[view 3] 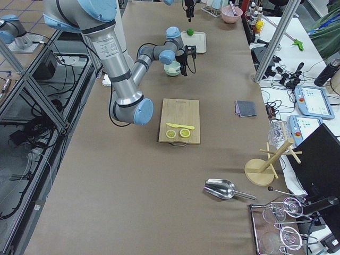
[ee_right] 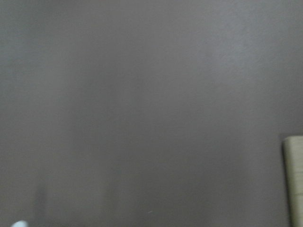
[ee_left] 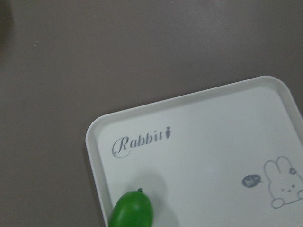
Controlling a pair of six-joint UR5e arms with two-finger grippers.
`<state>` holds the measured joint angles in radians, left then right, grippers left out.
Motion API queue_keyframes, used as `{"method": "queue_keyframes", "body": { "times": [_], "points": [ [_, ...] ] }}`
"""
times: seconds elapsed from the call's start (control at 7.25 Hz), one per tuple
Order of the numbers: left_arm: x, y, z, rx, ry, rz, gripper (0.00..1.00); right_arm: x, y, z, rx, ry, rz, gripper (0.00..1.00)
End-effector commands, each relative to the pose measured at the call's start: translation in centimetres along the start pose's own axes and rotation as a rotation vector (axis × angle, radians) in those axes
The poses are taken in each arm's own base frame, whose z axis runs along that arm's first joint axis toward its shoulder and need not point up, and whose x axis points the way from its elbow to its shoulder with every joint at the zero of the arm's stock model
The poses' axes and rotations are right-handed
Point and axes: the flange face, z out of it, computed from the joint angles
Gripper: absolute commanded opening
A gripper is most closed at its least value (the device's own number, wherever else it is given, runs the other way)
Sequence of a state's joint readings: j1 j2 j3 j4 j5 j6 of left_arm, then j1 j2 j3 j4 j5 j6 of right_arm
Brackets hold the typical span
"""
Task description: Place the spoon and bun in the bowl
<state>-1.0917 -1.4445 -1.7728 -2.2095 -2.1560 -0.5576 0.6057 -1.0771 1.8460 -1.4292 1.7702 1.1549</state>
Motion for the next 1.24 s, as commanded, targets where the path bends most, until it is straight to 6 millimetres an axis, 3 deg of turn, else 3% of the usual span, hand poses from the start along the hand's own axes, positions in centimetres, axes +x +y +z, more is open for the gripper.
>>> {"method": "queue_keyframes", "body": {
  "times": [0.0, 0.14, 0.28, 0.55, 0.69, 0.83, 0.97, 1.1],
  "points": [
    [-9.2, 4.7, -0.2, 0.032, -0.151, -0.035, 0.98, 14.3, -4.6, -1.7, -0.031, 0.096, -0.132, 1.00],
    [-12.6, 5.2, -1.5, -0.011, -0.179, -0.099, 0.99, 20.9, -5.0, -3.4, -0.050, 0.137, -0.191, 1.00],
    [-14.8, 5.4, -2.5, -0.096, -0.178, -0.047, 0.99, 26.9, -5.1, -5.0, -0.100, 0.137, -0.201, 1.00],
    [-18.0, 3.4, -6.2, -0.208, -0.144, -0.044, 0.99, 39.0, -3.8, -7.4, -0.148, 0.226, -0.256, 1.00],
    [-16.6, 1.1, -8.3, -0.263, -0.138, -0.081, 0.99, 44.7, -3.3, -8.7, -0.180, 0.258, -0.325, 1.00],
    [-15.4, 0.4, -9.5, -0.308, -0.141, -0.113, 0.99, 49.9, -2.2, -9.3, -0.233, 0.222, -0.313, 1.00],
    [-15.4, 0.5, -9.5, -0.309, -0.137, -0.115, 0.99, 54.5, -1.3, -10.3, -0.255, 0.131, -0.226, 1.00],
    [-15.5, 0.3, -9.5, -0.309, -0.140, -0.125, 0.99, 58.9, 0.6, -10.1, -0.288, 0.087, -0.131, 1.00]
  ]
}}
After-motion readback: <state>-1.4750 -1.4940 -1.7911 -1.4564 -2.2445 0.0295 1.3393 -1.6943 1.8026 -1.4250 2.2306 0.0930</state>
